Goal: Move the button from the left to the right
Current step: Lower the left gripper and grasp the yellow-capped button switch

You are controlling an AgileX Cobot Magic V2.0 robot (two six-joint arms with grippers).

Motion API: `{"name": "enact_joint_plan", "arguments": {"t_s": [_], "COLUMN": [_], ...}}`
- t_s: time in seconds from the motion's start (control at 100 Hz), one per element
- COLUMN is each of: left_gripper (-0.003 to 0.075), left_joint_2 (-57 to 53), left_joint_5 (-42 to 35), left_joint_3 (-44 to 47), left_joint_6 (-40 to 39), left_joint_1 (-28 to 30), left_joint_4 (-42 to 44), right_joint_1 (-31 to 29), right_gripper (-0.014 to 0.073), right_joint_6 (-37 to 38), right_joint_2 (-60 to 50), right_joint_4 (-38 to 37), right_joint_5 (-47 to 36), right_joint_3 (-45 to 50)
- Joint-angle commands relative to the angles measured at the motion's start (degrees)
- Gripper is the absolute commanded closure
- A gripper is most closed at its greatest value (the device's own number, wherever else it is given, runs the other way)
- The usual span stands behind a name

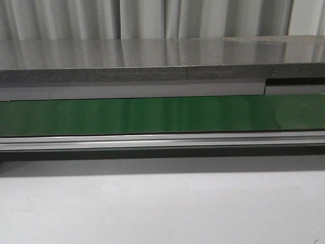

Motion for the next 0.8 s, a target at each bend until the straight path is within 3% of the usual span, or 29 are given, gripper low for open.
{"name": "enact_joint_plan", "arguments": {"t_s": [0.0, 0.64, 0.79], "left_gripper": [0.0178, 0.0180, 0.0241], "left_joint_2": [-2.23, 2.65, 2.76], "left_joint_5": [-1.23, -0.03, 0.11], "left_joint_3": [-1.71, -1.71, -1.71], "left_joint_6": [0.62, 0.76, 0.27], "left_joint_1": [0.13, 0.13, 0.13], "left_joint_4": [-1.32, -1.44, -0.32], "right_joint_1": [-0.19, -0.19, -0.19], "right_gripper": [0.0660, 0.0660, 0.0660], "right_joint_6": [-0.50, -0.50, -0.50], "right_joint_2": [1.13, 1.13, 1.13], "right_joint_4": [-0.55, -0.55, -0.55], "right_joint_5": [-4.27, -4.27, -4.27], "right_joint_3": [-1.03, -1.03, -1.03]}}
